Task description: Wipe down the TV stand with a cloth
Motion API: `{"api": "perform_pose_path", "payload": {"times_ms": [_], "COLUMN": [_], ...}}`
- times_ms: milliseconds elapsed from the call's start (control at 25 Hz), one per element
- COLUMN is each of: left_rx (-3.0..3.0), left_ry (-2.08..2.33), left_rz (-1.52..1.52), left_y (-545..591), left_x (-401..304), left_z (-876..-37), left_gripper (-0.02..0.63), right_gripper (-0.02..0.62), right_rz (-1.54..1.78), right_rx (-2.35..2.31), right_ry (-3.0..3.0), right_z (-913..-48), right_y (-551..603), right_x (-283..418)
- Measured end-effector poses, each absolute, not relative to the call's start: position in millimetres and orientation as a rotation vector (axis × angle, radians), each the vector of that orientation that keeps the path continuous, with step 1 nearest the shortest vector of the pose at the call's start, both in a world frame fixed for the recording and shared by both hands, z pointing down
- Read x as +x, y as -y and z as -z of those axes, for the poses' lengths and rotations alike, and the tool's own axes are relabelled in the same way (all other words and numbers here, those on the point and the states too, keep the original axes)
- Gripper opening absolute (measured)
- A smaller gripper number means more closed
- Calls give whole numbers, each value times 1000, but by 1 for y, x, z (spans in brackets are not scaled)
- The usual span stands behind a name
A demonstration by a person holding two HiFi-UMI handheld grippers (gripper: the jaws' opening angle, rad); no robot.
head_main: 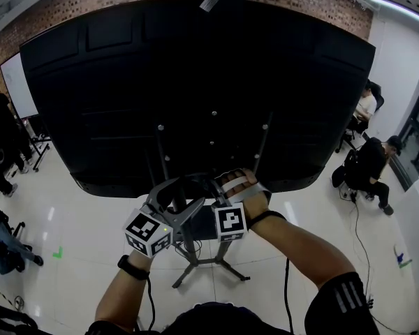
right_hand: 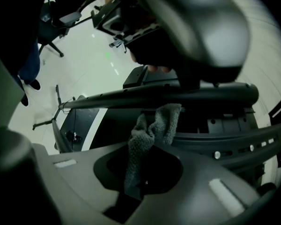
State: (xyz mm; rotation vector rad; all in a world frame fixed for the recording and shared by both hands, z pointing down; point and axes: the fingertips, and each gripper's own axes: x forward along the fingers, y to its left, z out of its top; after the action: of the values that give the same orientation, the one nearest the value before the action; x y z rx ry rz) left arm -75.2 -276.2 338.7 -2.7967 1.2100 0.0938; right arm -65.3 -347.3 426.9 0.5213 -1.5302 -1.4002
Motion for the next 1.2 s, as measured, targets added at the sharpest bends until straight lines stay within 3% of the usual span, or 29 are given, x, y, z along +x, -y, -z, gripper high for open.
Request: {"api": "perform_pose_path", "payload": {"times_ms": [360,760,1200], "left_rx": [-2767,-2703,-2696], "left_ry": [-1131,-926,-911], "left_rz": [-163,-235,-212], "left_y": [257,249,274], "left_x": [-51,21,74], "left_z": [-297,-229,-216], "left_gripper": [314,314,314], "right_gripper": [28,28,29], "right_rz": [1080,1100,1005], "right_rx": [797,1125,1224], "right_ry": [2199,2300,2315], "right_z": [-329,-217,-210], "right_y": [302,305,371], "right_x": [-34,64,113]}}
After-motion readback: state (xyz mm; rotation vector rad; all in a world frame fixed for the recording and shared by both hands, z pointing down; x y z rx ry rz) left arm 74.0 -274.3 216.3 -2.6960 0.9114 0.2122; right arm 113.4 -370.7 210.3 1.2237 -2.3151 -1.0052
